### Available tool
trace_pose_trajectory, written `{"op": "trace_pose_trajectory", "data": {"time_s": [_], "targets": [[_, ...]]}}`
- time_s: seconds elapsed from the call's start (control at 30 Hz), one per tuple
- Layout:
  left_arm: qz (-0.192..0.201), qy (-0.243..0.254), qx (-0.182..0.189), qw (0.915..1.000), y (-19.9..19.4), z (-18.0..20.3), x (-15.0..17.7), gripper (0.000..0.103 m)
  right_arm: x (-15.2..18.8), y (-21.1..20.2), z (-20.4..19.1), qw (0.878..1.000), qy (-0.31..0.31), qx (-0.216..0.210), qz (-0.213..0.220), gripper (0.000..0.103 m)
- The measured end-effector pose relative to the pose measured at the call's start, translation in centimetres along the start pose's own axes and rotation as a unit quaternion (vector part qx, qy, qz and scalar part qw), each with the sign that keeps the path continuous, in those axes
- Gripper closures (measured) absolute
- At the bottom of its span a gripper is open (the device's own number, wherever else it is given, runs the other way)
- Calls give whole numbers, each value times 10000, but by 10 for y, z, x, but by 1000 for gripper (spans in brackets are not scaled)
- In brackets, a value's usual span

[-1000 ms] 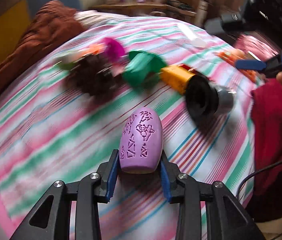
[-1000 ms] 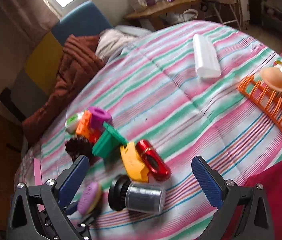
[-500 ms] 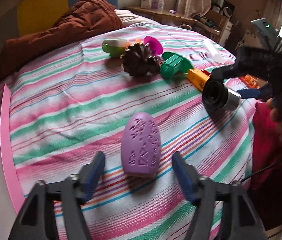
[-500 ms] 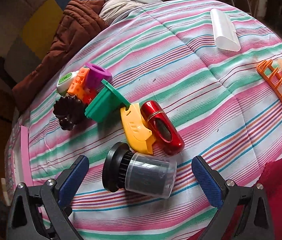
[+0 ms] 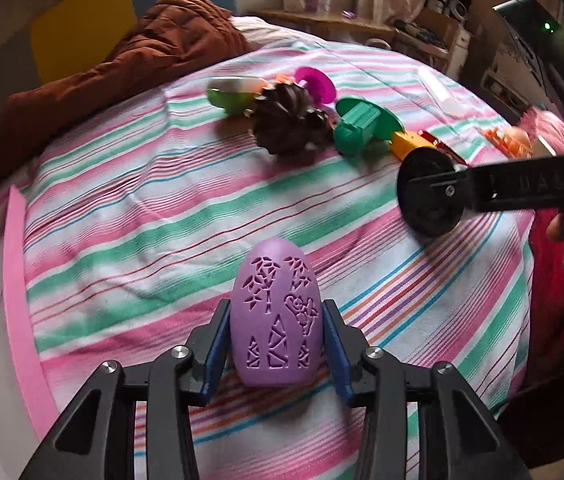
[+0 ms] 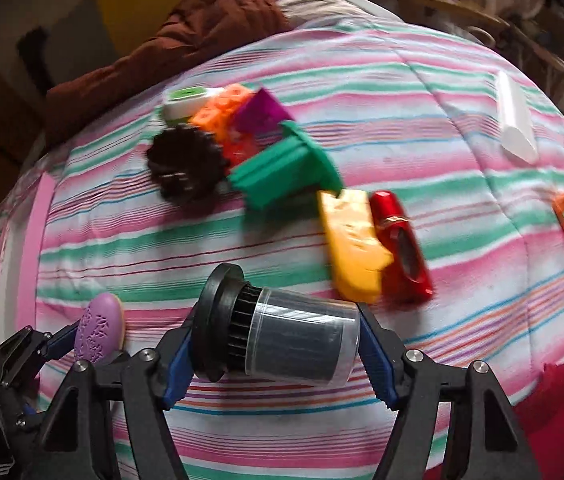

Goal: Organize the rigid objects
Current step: 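Grasp the black-capped clear cylinder with the right tool while the left tool lifts the egg, then carry the egg into the tray and open the left tool while the right tool holds the cylinder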

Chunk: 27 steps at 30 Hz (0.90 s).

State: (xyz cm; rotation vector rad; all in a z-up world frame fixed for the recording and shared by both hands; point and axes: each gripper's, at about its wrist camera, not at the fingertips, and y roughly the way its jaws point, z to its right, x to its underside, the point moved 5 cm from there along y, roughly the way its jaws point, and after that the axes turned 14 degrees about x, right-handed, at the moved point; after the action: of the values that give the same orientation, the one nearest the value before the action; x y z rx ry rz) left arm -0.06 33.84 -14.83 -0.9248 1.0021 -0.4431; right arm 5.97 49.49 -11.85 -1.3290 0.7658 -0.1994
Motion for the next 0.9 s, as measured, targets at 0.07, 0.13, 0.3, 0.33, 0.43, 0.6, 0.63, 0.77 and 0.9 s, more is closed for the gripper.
{"op": "trace_pose_trajectory", "data": {"time_s": [0.07,0.13,0.3,0.33,0.43,0.6,0.63,0.77,0.9], "targets": [[176,-127,-103,9997,-15,-3,2,59,2,3,-16,9996,-165,-215,-54,32],[342,-231,-198,9990,-32,-5,2,59,8,4,-22,9991,-334,-223,-108,32],[811,-434,-476,9946,-78,-14,-3,59,13,7,-34,9982,-553,-221,-32,32],[892,-479,-533,9934,-87,-16,-3,59,15,11,-34,9980,-595,-192,-107,32],[1061,-661,-714,9896,-111,-26,-1,59,18,17,-39,9966,-818,71,21,33],[1246,-941,-1001,9827,-142,-46,11,59,20,18,-39,9957,-887,230,133,33],[1269,-982,-1104,9808,-147,-50,14,59,18,18,-39,9956,-890,248,146,33],[1316,-1195,-1301,9754,-163,-67,28,59,17,20,-41,9946,-960,333,219,33],[1312,-1451,-1440,9700,-171,-87,41,59,17,19,-44,9937,-1013,379,285,33]]}}
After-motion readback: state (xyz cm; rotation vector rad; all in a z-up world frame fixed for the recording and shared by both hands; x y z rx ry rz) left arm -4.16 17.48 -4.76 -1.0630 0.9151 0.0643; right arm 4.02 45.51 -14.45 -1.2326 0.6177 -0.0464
